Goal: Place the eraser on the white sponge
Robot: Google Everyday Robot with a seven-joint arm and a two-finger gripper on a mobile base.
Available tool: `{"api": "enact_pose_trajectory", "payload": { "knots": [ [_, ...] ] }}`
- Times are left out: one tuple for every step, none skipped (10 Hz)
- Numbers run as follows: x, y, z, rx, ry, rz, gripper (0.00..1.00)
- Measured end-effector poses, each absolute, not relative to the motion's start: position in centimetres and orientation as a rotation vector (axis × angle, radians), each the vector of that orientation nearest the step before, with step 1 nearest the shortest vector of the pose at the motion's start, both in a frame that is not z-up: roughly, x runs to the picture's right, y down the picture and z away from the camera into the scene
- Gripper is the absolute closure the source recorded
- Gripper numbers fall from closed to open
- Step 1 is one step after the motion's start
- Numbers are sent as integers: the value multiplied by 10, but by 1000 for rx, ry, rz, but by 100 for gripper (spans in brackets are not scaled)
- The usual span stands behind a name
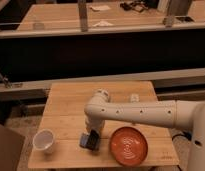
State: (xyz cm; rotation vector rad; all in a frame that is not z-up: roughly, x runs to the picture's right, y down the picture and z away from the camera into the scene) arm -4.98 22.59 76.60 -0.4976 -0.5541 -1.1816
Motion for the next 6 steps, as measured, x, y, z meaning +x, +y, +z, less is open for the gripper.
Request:
{"api": "enact_pose_trajectory", "payload": {
  "knots": [
    [-49, 226, 766, -497, -551, -1186, 93],
    [-48, 227, 765, -497, -548, -1189, 88],
    [-49, 228, 765, -497, -547, -1194, 87],
    [-49, 228, 765, -495, -543, -1200, 83],
    [-47, 227, 765, -496, -538, -1198, 73],
    [-46, 227, 765, -500, -535, -1201, 67]
  ]
}}
